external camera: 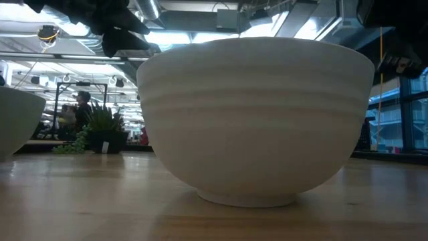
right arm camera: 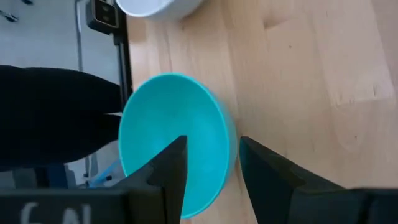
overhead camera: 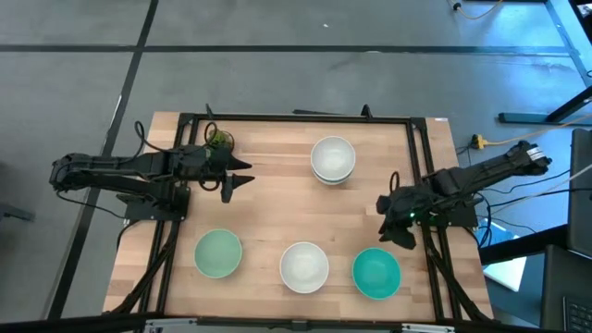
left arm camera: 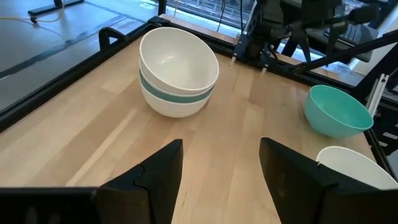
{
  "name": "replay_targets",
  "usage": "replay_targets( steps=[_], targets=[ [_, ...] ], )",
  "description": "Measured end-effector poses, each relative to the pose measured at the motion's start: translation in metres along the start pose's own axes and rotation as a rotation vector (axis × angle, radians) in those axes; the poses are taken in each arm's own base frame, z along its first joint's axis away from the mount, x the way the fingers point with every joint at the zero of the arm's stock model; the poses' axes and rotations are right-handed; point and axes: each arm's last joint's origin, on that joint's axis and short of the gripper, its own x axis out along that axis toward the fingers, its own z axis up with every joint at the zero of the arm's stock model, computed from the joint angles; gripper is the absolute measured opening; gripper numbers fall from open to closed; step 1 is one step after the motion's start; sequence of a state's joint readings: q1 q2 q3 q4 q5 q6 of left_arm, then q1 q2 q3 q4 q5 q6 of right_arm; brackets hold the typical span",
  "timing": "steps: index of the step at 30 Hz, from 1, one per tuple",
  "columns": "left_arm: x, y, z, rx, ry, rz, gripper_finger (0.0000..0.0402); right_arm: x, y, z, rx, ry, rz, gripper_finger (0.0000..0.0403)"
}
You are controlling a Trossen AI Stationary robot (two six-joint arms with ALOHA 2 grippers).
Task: Nest bowls inside each other
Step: Stack the blue bowl on top of the white bowl
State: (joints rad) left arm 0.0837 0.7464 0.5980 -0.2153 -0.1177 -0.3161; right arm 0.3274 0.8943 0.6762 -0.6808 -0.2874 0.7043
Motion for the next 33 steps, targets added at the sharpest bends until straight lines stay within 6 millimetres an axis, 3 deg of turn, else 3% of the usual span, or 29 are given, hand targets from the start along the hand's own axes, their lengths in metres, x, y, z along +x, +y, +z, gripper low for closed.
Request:
replay_targets(
  steps=[12, 23, 33],
  targets=[
    [0.000, 0.000, 0.000, -0.042, -0.001, 0.004, 0.0208, 0.020, -0.002, 0.003, -0.052, 0.120, -0.001, 0.0153],
    [0.000, 0.001, 0.000, -0.042, -0.008, 0.026, 0.0208, 0.028, -0.006, 0.006, -0.121, 0.102, -0.090, 0.0293],
    [0.000, 0.001, 0.000, -0.042, -0.009, 0.029, 0.0208, 0.039, -0.002, 0.003, -0.158, 0.122, -0.126, 0.0309]
  ],
)
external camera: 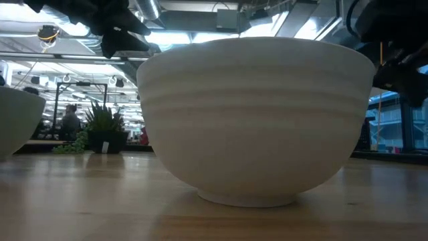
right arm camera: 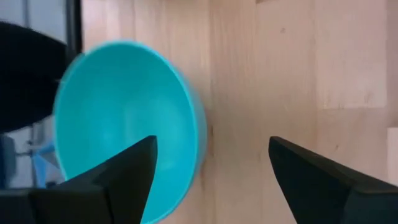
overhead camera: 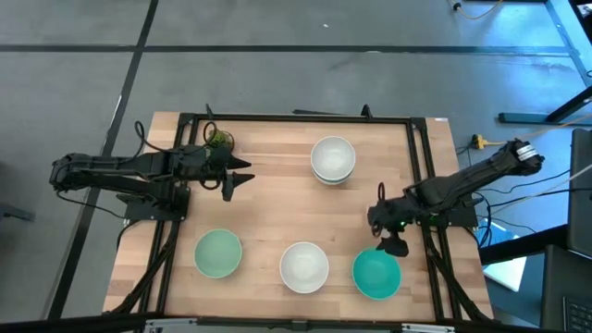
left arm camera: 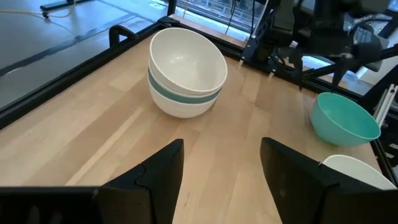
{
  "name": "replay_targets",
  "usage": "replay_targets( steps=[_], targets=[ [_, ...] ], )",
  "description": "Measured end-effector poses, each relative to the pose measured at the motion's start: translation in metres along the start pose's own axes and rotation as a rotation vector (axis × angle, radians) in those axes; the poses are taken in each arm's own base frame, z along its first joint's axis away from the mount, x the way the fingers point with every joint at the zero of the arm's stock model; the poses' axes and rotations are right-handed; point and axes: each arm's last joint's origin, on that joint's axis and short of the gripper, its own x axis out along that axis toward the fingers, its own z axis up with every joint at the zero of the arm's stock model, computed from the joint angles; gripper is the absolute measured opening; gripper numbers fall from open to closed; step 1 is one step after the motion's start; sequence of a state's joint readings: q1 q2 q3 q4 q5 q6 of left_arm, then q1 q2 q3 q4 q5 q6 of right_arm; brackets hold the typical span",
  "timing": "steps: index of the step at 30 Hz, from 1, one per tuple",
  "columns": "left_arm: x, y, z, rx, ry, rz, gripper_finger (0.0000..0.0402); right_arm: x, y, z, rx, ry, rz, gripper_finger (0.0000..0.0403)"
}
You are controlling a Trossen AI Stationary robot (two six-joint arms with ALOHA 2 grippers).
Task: Nest bowls inside each other
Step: Stack the blue bowl on top of the white bowl
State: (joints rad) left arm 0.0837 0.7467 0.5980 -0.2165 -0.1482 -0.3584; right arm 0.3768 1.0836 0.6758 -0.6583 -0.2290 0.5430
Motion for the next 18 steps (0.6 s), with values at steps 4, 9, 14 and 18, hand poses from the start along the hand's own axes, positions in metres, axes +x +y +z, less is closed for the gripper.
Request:
replay_targets(
  steps=[4, 9, 14, 18],
  targets=[
    [0.000, 0.000, 0.000, 0.000, -0.001, 0.001, 0.0208, 0.015, 0.007, -0.004, -0.037, 0.062, -0.037, 0.0310],
    [0.000, 0.000, 0.000, -0.004, -0.004, 0.012, 0.0208, 0.028, 0.012, -0.009, -0.020, 0.106, -0.089, 0.0310],
    [0.000, 0.000, 0.000, -0.007, -0.005, 0.015, 0.0208, 0.034, 0.014, -0.011, 0.016, 0.117, -0.110, 0.0310],
    [0.000, 0.000, 0.000, -0.008, -0.005, 0.015, 0.0208, 0.037, 0.015, -0.011, 0.013, 0.125, -0.112, 0.0300]
  ],
)
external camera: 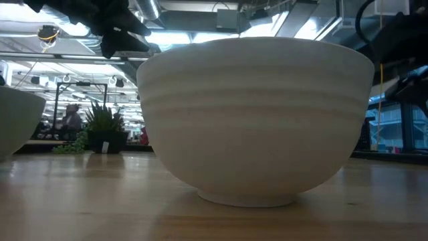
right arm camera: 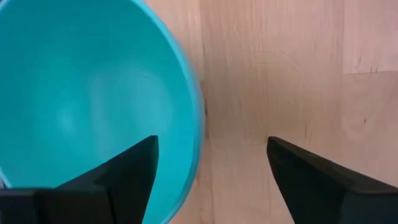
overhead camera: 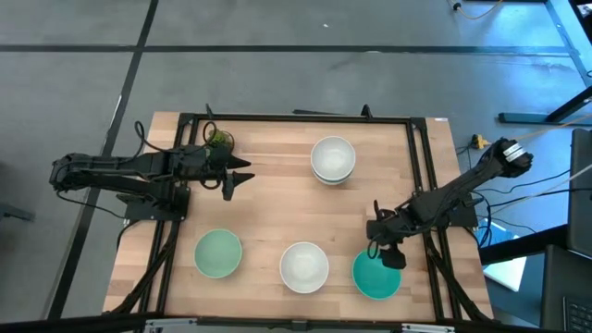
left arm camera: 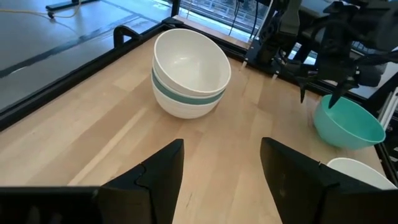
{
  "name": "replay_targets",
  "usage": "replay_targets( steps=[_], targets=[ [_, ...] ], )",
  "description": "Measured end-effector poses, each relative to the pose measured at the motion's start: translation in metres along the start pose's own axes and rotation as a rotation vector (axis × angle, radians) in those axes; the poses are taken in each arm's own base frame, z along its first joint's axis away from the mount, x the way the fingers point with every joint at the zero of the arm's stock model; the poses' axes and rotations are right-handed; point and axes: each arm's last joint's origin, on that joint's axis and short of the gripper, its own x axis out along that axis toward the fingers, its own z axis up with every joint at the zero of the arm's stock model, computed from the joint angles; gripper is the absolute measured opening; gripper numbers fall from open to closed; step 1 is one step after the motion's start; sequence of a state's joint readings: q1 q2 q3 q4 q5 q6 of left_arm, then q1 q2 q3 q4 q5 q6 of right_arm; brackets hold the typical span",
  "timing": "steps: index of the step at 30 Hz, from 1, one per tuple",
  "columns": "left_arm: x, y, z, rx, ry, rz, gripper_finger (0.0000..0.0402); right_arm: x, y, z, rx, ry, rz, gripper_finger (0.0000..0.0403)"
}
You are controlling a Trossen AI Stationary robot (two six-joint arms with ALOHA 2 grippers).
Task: Nest bowls inside each other
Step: Stack the blue bowl on top of the white bowl
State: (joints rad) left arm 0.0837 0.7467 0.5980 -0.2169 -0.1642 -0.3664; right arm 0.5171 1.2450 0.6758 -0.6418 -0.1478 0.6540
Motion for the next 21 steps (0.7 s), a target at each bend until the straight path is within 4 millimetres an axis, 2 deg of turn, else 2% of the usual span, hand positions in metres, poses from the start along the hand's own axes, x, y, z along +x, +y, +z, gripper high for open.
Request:
replay_targets(
  steps=[7, 13, 19, 21],
  targets=[
    [0.0000, 0.0000, 0.0000, -0.020, 0.000, 0.000, 0.0208, 0.0034, -0.0001, 0.0009, 0.002, 0.009, -0.007, 0.0230],
    [0.0000, 0.0000, 0.0000, -0.020, 0.000, 0.000, 0.0208, 0.0034, 0.0009, 0.0023, 0.001, -0.005, 0.004, 0.0140],
    [0.0000, 0.0008, -0.0018, -0.017, 0.018, 0.010, 0.0208, 0.0034, 0.0010, 0.0023, 0.000, -0.001, 0.011, 0.0027],
    [0.0000, 0.0009, -0.0021, -0.016, 0.021, 0.011, 0.0208, 0.0034, 0.0011, 0.0023, 0.000, 0.000, 0.013, 0.0013]
  ],
)
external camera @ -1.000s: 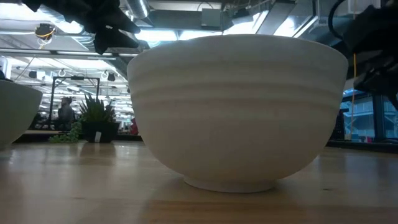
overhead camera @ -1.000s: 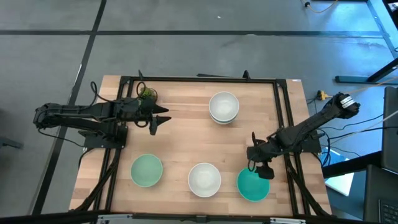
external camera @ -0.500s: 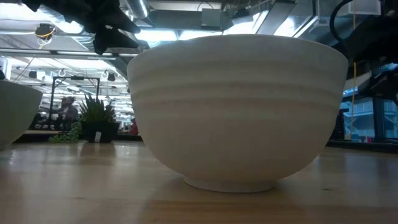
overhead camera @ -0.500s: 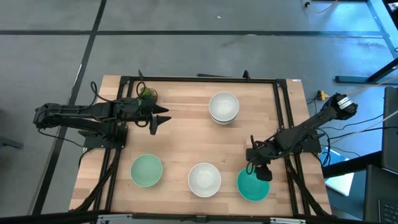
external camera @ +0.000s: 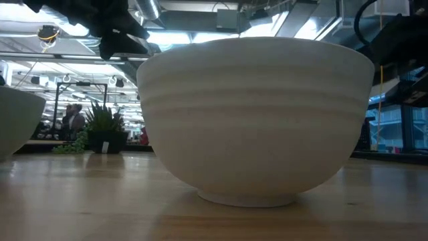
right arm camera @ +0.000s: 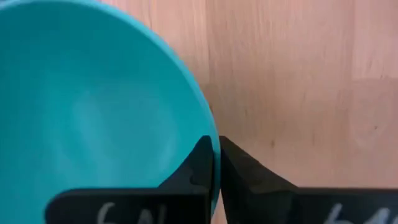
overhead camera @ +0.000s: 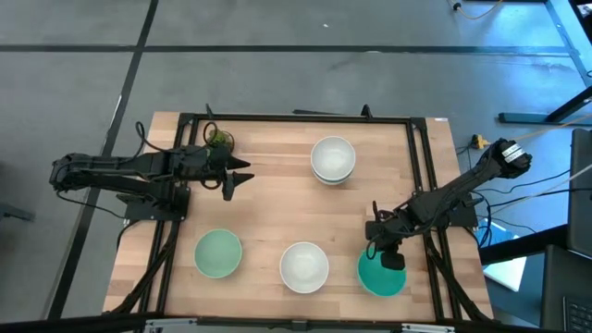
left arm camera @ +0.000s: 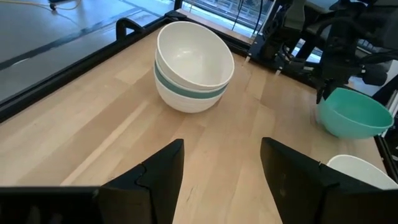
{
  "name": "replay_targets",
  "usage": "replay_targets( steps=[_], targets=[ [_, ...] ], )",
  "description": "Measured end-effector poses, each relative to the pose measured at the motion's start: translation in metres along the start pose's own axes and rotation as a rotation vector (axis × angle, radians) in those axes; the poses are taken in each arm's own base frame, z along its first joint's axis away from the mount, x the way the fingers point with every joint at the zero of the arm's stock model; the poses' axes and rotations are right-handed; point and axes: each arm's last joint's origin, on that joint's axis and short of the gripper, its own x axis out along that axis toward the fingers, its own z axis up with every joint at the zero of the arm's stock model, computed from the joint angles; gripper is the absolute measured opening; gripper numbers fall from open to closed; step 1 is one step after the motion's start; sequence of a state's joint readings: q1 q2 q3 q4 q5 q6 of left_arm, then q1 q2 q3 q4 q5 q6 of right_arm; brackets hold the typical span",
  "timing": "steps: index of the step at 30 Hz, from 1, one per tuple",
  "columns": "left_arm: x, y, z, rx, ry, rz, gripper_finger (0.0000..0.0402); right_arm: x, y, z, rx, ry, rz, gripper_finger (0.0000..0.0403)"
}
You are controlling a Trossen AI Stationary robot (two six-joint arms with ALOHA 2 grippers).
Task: Nest bowls inside each other
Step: Stack the blue bowl on top of the white bowl
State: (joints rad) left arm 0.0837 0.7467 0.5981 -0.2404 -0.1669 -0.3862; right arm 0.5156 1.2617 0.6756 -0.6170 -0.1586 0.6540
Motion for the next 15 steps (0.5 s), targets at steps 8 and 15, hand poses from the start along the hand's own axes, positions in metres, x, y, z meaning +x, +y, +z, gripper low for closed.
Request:
replay_targets(
  steps=[8, 15],
  targets=[
    [0.000, 0.000, 0.000, 0.004, 0.001, 0.001, 0.0208, -0.008, -0.004, 0.012, 0.054, -0.029, -0.004, 0.0010],
    [0.000, 0.001, -0.001, 0.006, 0.013, 0.006, 0.0208, -0.053, -0.011, 0.041, 0.047, -0.082, -0.133, 0.0010]
  ],
)
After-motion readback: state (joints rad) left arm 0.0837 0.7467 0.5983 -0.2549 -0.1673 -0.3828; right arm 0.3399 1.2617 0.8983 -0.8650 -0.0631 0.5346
